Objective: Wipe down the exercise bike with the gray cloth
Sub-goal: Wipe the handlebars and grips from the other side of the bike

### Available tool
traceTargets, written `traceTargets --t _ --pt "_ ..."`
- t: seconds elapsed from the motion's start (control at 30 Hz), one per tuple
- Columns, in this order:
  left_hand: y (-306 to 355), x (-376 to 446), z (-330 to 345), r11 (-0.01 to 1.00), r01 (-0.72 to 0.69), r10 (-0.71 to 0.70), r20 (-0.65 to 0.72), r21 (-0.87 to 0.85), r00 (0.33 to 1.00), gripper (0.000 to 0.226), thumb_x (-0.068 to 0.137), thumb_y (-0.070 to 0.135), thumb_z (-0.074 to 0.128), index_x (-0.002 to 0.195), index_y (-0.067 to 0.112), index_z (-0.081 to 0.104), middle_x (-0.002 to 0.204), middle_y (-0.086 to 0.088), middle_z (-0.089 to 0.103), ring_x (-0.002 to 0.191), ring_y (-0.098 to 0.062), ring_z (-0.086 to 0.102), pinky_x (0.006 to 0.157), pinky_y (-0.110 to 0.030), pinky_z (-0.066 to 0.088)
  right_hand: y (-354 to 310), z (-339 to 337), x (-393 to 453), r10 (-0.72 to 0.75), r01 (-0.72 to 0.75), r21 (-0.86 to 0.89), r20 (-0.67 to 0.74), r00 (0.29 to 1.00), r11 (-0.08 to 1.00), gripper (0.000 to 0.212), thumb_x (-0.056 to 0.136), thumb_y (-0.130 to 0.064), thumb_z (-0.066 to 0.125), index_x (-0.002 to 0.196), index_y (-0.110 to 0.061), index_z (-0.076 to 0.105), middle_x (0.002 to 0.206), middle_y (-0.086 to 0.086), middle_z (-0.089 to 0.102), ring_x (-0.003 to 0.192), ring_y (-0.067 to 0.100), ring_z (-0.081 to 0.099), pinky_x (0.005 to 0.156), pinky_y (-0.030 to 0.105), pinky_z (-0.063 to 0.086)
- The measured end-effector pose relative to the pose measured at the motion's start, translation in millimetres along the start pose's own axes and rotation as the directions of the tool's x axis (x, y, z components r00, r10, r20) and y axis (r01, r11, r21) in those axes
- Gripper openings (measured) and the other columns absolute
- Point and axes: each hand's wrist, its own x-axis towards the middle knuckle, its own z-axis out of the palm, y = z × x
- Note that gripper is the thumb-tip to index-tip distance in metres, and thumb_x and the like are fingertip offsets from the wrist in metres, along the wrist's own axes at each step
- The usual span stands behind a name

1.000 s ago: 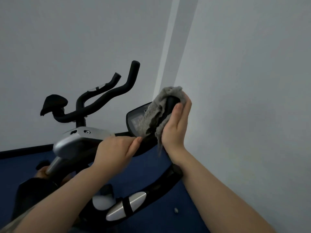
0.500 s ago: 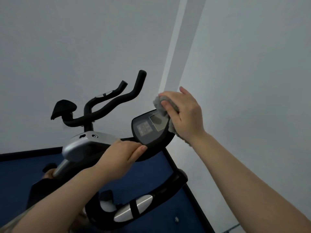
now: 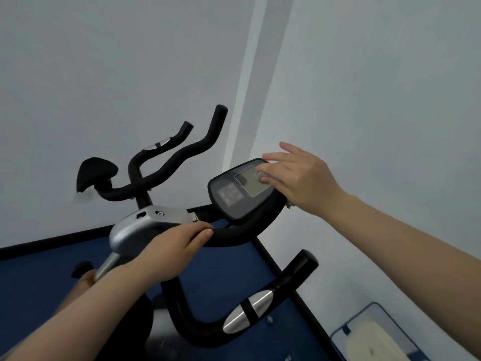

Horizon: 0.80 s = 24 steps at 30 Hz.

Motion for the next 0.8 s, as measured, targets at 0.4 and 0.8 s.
traceTargets --t 0.4,0.8 --pt "-8 2 5 0.998 -0.064 0.063 -0.034 -0.019 0.997 0.025 0.100 0.050 0.035 0.118 0.044 0.052 0.088 0.019 0.058 0.079 0.002 0.053 0.065 -0.020 0.035 -29 -13 15 -0.045 -0.041 0.131 0.596 0.802 0.991 0.027 0.102 -0.026 0.050 0.115 -0.012 0.068 0.100 0.005 0.072 0.095 0.025 0.067 0.090 0.041 0.051" --pt "-23 -16 -19 0.994 -0.091 0.097 0.090 -0.068 0.991 0.046 0.102 0.031 0.047 0.147 0.031 0.037 0.144 0.007 0.049 0.130 -0.014 0.046 0.105 -0.028 0.037 -108 21 28 0.516 -0.859 0.238 0.715 0.471 0.454 0.035 0.098 -0.038 0.054 0.132 -0.031 0.054 0.095 -0.030 0.066 0.070 -0.015 0.057 0.068 -0.004 0.040"
